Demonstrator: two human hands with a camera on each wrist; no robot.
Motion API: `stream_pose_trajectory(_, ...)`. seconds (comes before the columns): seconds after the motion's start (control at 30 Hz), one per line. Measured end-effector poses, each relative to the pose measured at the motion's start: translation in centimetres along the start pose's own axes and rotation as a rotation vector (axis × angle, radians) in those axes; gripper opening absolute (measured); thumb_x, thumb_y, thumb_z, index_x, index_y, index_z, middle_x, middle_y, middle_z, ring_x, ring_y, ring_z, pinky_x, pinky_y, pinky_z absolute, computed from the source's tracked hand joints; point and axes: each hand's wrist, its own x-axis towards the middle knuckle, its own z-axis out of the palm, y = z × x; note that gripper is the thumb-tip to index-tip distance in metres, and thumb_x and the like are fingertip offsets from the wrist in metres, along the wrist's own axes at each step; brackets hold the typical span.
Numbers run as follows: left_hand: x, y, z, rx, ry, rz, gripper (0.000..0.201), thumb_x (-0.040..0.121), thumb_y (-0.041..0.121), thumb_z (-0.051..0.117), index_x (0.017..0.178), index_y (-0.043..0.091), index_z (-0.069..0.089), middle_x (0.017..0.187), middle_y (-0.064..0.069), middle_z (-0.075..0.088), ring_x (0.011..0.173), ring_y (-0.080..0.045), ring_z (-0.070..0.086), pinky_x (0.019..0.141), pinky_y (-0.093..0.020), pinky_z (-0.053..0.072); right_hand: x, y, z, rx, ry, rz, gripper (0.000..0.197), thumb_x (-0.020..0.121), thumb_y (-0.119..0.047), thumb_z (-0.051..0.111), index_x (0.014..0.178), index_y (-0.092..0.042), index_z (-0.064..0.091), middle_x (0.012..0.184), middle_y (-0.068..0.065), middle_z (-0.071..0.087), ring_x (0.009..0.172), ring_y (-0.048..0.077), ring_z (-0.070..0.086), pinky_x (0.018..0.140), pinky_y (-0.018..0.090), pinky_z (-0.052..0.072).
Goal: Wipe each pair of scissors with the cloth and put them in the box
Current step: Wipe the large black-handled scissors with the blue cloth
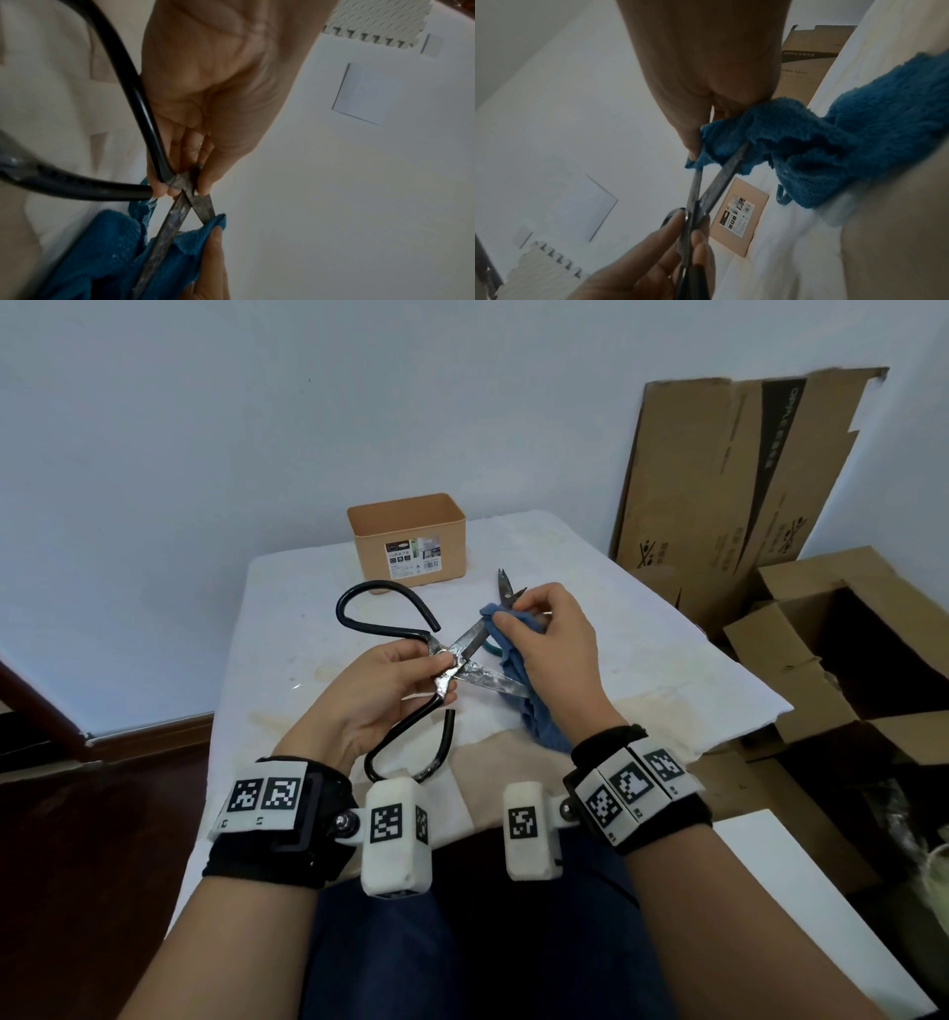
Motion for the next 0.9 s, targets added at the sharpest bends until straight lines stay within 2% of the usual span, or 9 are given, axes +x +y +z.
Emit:
stream_pose_trajectory(0.1, -0.1, -0.01, 0.28, -0.036, -0.026, 0.012, 0.003, 0.091, 0.001, 0.065, 0.089, 0.003, 0.063, 0.084, -0.008, 0.067, 0.068, -0.015, 0.066, 0.07, -0.025, 0.06, 0.25, 0.38, -0.27, -0.107, -0.055, 0.08, 0.023, 0.089, -0.035, 0.067, 0.092, -0.016, 0.056, 0.094, -0.001, 0.059, 0.083, 0.008, 0.055, 0.063, 0.011, 0.04)
stream_pose_trajectory(0.13, -0.11, 0.04, 0.36, -0.038, -0.044, 0.017, 0.002, 0.09, -0.001, 0.065, 0.091, 0.002, 0.064, 0.083, -0.008, 0.067, 0.068, -0.014, 0.065, 0.07, -0.025, 0.06, 0.31, 0.49, -0.35, -0.121, -0.089, 0.1, 0.027, 0.089, -0.037, 0.066, 0.09, -0.012, 0.058, 0.088, 0.001, 0.06, 0.076, 0.008, 0.053, 0.057, 0.008, 0.038)
stream_pose_trajectory(0.2, -0.05, 0.13, 0.47, -0.029, -0.066, 0.018, 0.006, 0.089, -0.004, 0.065, 0.094, 0.0, 0.064, 0.08, -0.008, 0.067, 0.066, -0.013, 0.065, 0.069, -0.023, 0.059, 0.45, 0.63, -0.37, -0.134, -0.129, 0.103, 0.036, 0.09, -0.039, 0.065, 0.09, -0.002, 0.063, 0.084, 0.011, 0.063, 0.067, 0.01, 0.05, 0.051, 0.01, 0.035)
stream_pose_trajectory(0.3, 0.03, 0.19, 0.52, -0.015, -0.069, 0.024, 0.008, 0.088, -0.004, 0.065, 0.095, 0.001, 0.063, 0.08, -0.006, 0.07, 0.066, -0.011, 0.067, 0.068, -0.023, 0.06, 0.56, 0.49, -0.34, -0.122, -0.14, 0.101, 0.044, 0.088, -0.041, 0.066, 0.089, 0.003, 0.062, 0.088, 0.021, 0.064, 0.064, 0.012, 0.047, 0.05, 0.015, 0.033)
stream_pose_trajectory(0.4, -0.05, 0.24, 0.48, -0.02, -0.085, 0.036, 0.015, 0.083, 0.0, 0.069, 0.097, 0.001, 0.063, 0.083, -0.006, 0.071, 0.068, -0.012, 0.068, 0.068, -0.022, 0.059, 0.63, 0.21, -0.47, -0.084, -0.159, 0.131, 0.045, 0.087, -0.042, 0.068, 0.088, 0.003, 0.063, 0.086, 0.022, 0.062, 0.062, 0.011, 0.047, 0.051, 0.017, 0.036)
stream_pose_trajectory(0.5, -0.2, 0.29, 0.45, -0.016, -0.101, 0.051, 0.024, 0.074, 0.006, 0.073, 0.095, 0.002, 0.063, 0.083, -0.005, 0.072, 0.069, -0.012, 0.069, 0.068, -0.022, 0.058, 0.62, 0.16, -0.6, -0.08, -0.158, 0.141, 0.051, 0.086, -0.045, 0.068, 0.085, 0.005, 0.06, 0.078, 0.021, 0.056, 0.063, 0.013, 0.045, 0.058, 0.027, 0.035)
stream_pose_trajectory(0.57, -0.26, 0.28, 0.37, -0.016, -0.106, 0.064, 0.025, 0.071, 0.006, 0.073, 0.095, 0.004, 0.063, 0.083, -0.004, 0.073, 0.07, -0.012, 0.069, 0.068, -0.022, 0.059, 0.66, 0.19, -0.59, -0.053, -0.163, 0.146, 0.054, 0.084, -0.047, 0.069, 0.085, 0.006, 0.059, 0.078, 0.025, 0.055, 0.064, 0.016, 0.045, 0.06, 0.03, 0.036)
stream_pose_trajectory(0.73, -0.43, 0.29, 0.2, -0.054, -0.089, 0.074, 0.023, 0.071, 0.001, 0.071, 0.092, 0.003, 0.062, 0.081, -0.006, 0.072, 0.067, -0.013, 0.069, 0.065, -0.023, 0.059, 0.55, 0.0, -0.36, -0.031, -0.177, 0.149, 0.054, 0.085, -0.044, 0.07, 0.081, 0.007, 0.056, 0.071, 0.013, 0.047, 0.064, 0.017, 0.042, 0.06, 0.03, 0.034)
stream_pose_trajectory(0.9, -0.57, 0.26, 0.16, -0.061, -0.089, 0.079, 0.022, 0.07, 0.001, 0.07, 0.091, 0.004, 0.063, 0.079, -0.004, 0.073, 0.066, -0.013, 0.069, 0.065, -0.024, 0.059, 0.54, 0.2, -0.05, -0.048, -0.163, 0.132, 0.057, 0.087, -0.047, 0.067, 0.084, 0.009, 0.056, 0.072, 0.014, 0.046, 0.064, 0.017, 0.041, 0.06, 0.03, 0.033)
